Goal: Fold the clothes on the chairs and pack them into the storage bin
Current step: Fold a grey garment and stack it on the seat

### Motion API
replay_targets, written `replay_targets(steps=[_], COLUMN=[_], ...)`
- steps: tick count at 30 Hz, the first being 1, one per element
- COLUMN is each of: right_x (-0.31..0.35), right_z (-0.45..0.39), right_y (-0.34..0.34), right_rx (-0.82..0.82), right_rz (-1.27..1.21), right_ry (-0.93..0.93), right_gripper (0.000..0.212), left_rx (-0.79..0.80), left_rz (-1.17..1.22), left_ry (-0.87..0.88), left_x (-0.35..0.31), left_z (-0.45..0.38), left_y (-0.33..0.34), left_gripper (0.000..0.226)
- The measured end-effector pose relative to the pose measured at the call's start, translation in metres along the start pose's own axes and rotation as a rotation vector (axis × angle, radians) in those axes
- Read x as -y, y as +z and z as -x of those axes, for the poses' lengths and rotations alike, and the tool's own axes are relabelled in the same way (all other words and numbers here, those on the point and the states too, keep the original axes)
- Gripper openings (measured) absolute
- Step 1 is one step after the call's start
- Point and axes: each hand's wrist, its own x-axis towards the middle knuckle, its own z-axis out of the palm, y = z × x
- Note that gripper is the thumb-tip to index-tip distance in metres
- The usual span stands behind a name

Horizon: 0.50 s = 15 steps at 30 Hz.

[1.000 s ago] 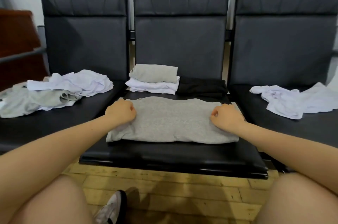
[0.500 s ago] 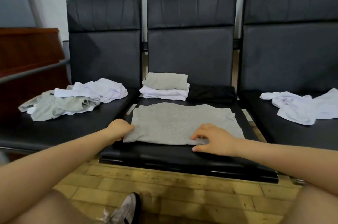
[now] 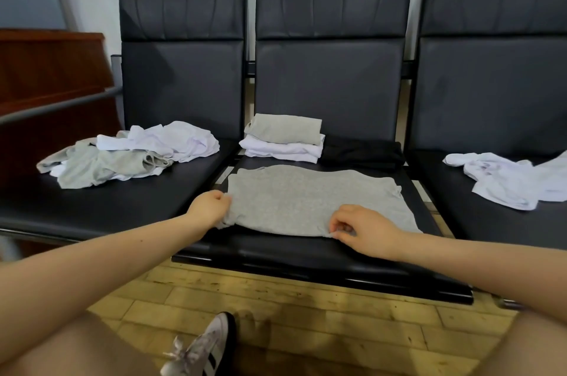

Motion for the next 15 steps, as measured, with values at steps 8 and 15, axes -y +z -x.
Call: replay_targets(steps=[8, 15], right_x=[-0.004, -0.004], right_z=[-0.001, 0.000], right_y=[0.000, -0.005], right_rx=[0.010, 0.051], right_rz=[0.025, 0.053], right_ry=[0.009, 0.014], right_gripper=[0.008, 0.006], left_rx=[-0.238, -0.082], left_rz=[0.029, -0.538], left_ry=[0.010, 0.303], left_x=[0.016, 0.019], left_z=[-0.020, -0.012], left_y=[-0.014, -0.027], left_gripper=[0.032, 0.031])
